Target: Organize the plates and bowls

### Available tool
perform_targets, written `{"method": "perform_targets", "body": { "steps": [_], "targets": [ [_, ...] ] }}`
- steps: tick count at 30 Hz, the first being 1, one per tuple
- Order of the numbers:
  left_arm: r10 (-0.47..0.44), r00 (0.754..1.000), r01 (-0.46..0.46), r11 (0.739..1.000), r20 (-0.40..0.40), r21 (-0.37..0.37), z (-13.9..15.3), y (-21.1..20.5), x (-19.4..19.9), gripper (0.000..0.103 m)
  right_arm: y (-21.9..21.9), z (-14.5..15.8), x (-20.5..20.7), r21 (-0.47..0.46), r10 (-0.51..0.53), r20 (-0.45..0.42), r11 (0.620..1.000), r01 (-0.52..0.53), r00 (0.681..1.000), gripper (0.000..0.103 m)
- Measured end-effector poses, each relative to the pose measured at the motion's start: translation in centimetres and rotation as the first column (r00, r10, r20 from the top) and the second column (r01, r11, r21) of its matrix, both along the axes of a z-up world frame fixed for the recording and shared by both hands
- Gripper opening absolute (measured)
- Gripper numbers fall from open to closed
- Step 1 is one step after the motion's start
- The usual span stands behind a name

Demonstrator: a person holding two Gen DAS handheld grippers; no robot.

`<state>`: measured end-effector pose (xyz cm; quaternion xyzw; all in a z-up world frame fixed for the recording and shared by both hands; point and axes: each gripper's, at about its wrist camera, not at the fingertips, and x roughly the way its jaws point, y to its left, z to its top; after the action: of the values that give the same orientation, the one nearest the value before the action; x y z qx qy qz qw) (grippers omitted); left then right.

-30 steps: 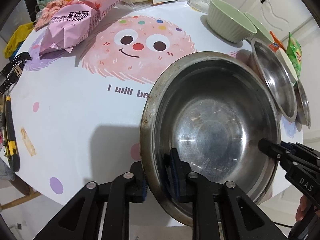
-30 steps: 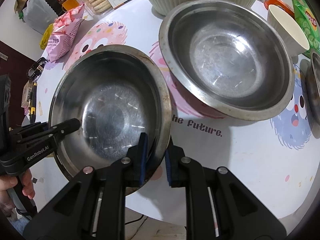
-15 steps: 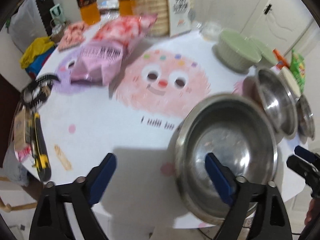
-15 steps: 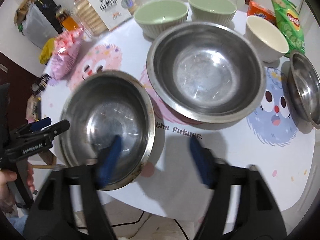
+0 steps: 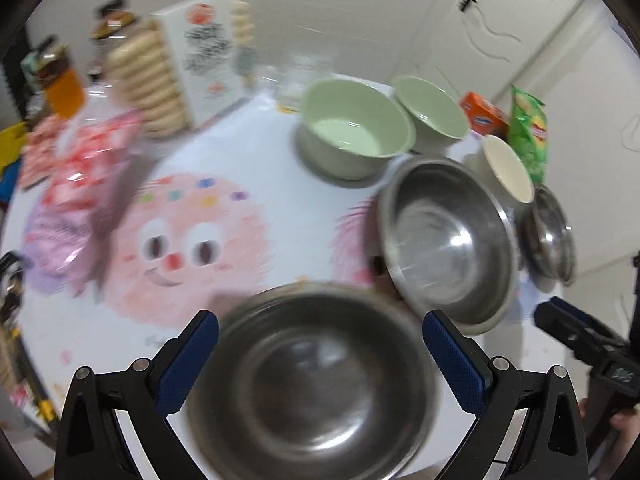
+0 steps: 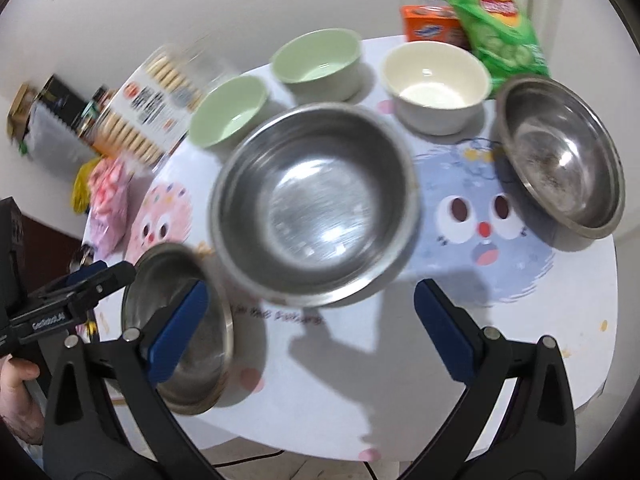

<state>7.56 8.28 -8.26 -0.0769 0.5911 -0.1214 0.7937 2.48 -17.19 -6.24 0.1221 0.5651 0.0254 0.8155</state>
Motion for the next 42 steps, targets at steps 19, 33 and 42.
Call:
{"method": "perform_targets", "body": {
  "steps": [19,33,42],
  "targets": [
    [-0.054,0.975,0.068,0.996,-0.214,0.059,-5.5,-8.1,8.2,0.043,-4.3,-4.7,5.1,-0.083,-0.102,-0.121,0.992,0.093,0.987,0.072],
    [-0.055,0.975,0.066,0.997,-0.215,0.044,-5.6,-9.1,8.2,0.013,-5.4,-5.7,5.6,0.038,-0.082,-0.171,0.995,0.09,0.982,0.014],
    [-0.051,0.98,0.06,0.997,-0.195,0.04,-3.4,-8.7,6.8,0.012,-5.4,-4.3,4.8,0.024,-0.084,-0.14,0.996,0.088,0.987,0.014]
  ]
}}
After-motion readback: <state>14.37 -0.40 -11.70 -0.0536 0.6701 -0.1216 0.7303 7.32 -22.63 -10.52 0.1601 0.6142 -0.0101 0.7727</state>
